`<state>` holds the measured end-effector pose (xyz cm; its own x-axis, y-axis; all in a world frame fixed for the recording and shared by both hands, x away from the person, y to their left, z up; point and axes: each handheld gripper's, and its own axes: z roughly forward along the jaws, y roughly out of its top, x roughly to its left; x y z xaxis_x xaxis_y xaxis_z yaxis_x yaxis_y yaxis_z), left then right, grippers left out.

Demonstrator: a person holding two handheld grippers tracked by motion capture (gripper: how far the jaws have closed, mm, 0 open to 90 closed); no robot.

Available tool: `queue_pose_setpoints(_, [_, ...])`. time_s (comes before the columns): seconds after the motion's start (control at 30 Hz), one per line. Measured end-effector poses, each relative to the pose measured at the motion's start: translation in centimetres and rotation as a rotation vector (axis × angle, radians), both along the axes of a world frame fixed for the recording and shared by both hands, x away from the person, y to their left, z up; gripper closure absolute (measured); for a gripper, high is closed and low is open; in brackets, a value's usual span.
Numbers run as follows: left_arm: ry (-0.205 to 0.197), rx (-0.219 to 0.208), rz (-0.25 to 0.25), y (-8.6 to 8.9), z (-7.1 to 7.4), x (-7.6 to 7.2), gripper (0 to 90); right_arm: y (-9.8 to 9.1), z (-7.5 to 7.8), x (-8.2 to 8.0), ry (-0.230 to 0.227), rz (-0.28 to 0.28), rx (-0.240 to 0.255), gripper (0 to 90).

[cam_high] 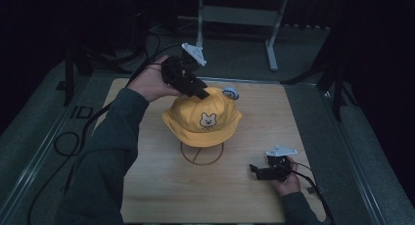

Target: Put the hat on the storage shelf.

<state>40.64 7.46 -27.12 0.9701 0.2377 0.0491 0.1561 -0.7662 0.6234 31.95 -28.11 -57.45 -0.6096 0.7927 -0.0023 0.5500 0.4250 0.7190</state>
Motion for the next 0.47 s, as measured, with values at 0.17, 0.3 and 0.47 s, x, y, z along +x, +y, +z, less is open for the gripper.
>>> queue_pose_setpoints(0.17, [0.016,-0.002,0.009,0.3,-0.1,0.0,63.6,0.0,0.0,0.0,-0.001,0.000,-0.001,11.1])
queue_pose_setpoints(0.3, [-0.001,-0.029,0.028,0.9,0.4,-0.1,54.1,0.0,0.0,0.0,-0.001,0.000,-0.001,11.1])
queue_pose_setpoints(0.47, [-0.018,-0.079,0.058,2.4,1.0,-0.2,47.4,0.0,0.0,0.0,-0.002,0.001,-0.001,11.1])
